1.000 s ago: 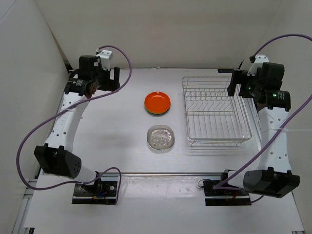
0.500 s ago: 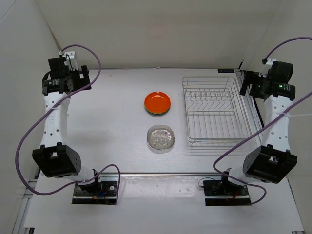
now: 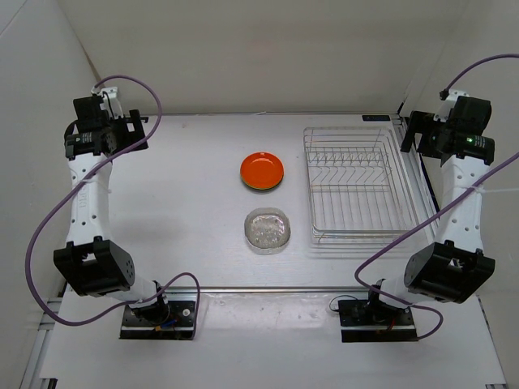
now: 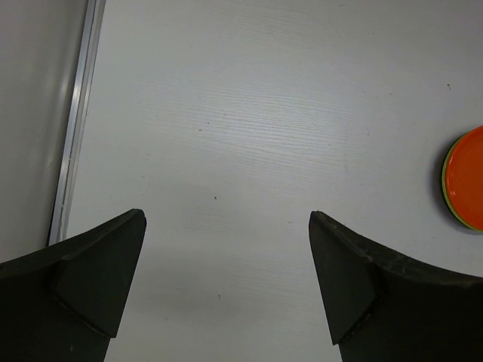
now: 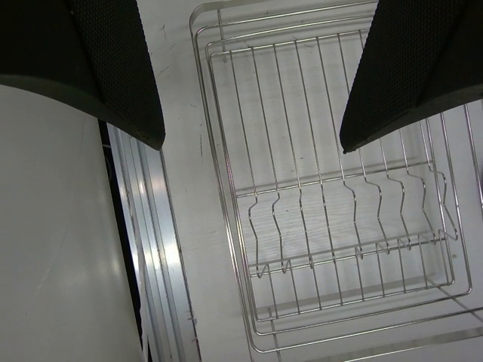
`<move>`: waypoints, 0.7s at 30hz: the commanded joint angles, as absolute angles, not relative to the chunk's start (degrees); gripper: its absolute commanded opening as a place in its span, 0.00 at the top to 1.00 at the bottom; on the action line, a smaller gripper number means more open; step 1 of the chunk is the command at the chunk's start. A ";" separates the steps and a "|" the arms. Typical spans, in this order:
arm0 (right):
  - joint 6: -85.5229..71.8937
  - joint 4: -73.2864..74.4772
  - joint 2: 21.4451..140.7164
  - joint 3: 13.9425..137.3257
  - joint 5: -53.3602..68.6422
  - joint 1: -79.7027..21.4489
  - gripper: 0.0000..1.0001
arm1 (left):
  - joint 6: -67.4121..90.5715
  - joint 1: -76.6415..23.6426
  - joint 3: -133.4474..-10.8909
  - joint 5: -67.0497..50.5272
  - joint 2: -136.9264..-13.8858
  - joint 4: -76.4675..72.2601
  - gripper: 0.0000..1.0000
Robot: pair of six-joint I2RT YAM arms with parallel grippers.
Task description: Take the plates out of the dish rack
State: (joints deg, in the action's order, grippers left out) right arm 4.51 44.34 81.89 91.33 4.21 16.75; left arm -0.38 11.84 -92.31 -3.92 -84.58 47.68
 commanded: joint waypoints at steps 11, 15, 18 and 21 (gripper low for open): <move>3.52 41.84 81.39 92.37 3.08 16.79 0.00 | 0.70 11.87 -91.67 -6.68 -83.06 47.46 0.00; 2.99 41.31 81.39 91.85 3.08 16.79 0.00 | 0.70 11.87 -91.67 -7.20 -83.06 47.46 0.00; 2.99 41.31 81.39 91.32 3.08 16.79 0.00 | 0.70 11.87 -91.67 -7.21 -83.06 47.46 0.00; 2.37 41.31 80.86 90.79 3.08 16.79 0.00 | 0.70 11.87 -91.14 -7.21 -83.06 47.46 0.00</move>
State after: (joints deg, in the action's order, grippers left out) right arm 3.14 43.75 81.89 91.05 3.53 16.75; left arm 0.08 11.84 -91.64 -5.85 -84.58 47.59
